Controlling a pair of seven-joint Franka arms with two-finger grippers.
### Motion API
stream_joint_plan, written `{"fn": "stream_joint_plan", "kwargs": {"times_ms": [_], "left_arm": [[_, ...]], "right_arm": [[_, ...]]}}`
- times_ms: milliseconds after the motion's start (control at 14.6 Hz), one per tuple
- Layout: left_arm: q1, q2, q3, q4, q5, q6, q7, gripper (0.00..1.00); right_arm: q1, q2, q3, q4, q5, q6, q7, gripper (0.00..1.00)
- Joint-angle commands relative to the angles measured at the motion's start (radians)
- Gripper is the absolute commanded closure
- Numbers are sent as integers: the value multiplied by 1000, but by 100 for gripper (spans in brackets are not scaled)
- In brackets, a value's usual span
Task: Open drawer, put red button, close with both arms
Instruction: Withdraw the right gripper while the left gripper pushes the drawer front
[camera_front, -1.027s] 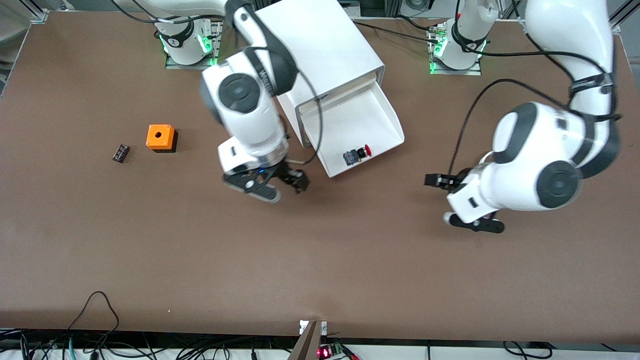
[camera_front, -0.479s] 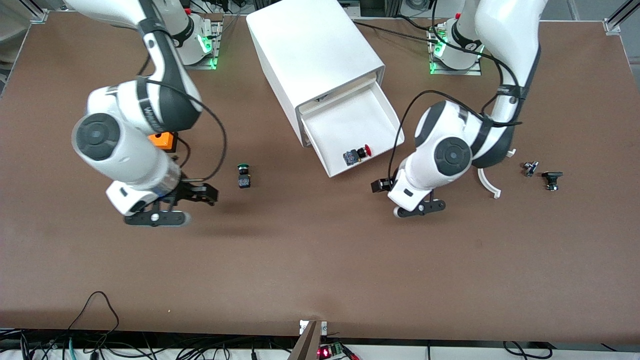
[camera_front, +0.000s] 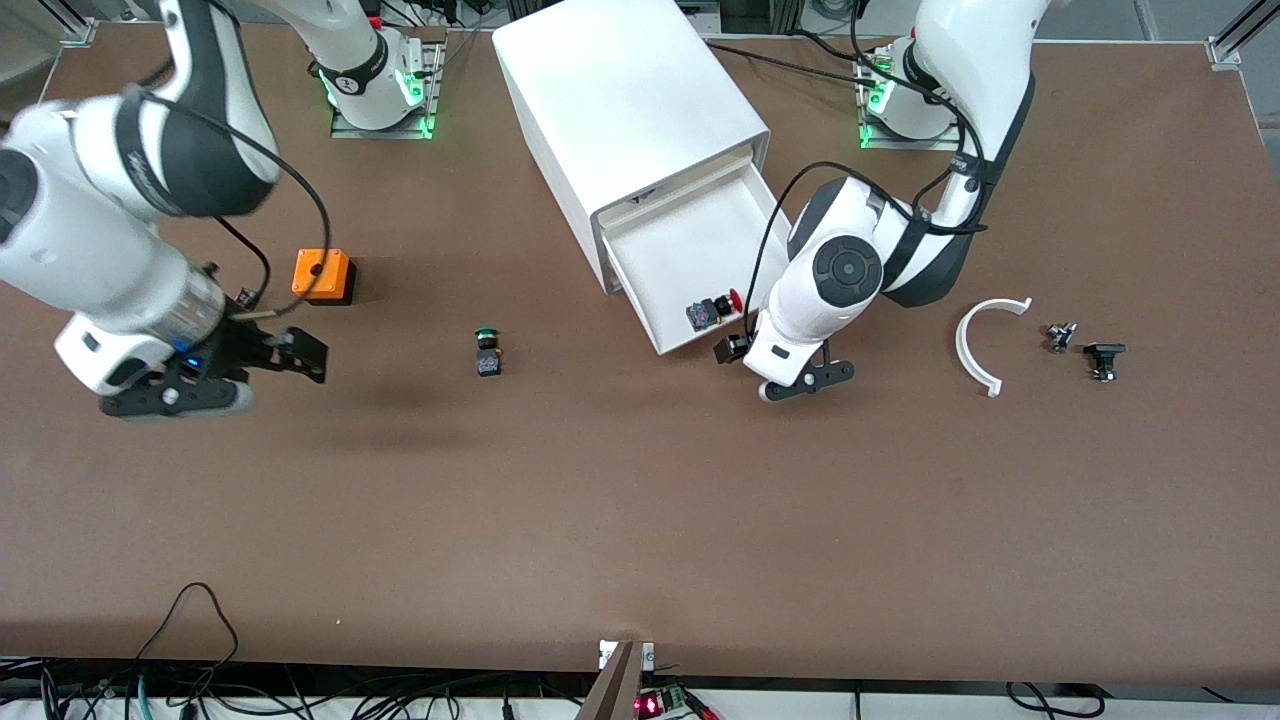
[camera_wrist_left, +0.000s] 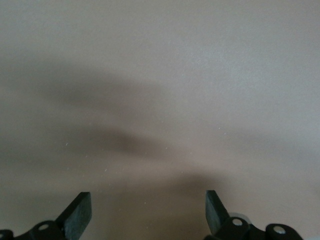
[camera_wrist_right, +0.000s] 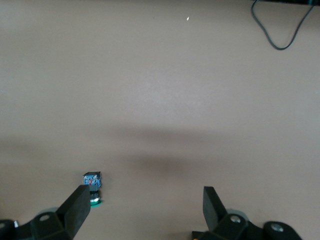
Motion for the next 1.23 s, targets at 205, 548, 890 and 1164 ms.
{"fn": "stream_joint_plan", "kwargs": {"times_ms": [205, 548, 890, 1164], "left_arm": [[-6, -63, -52, -96, 31, 8, -112, 0], [-7, -89, -90, -127, 31, 3, -196, 0], [-12, -95, -147, -125, 29, -70, -236, 1], [-38, -92, -164, -122, 17, -131, -276, 1]], "right_arm": [[8, -200, -21, -75, -7, -134, -18, 0], [-396, -228, 372, -78, -12, -150, 1, 0], [-428, -242, 398, -76, -25, -188, 10, 0], [-426, -245, 404, -69, -97, -237, 53, 0]]}}
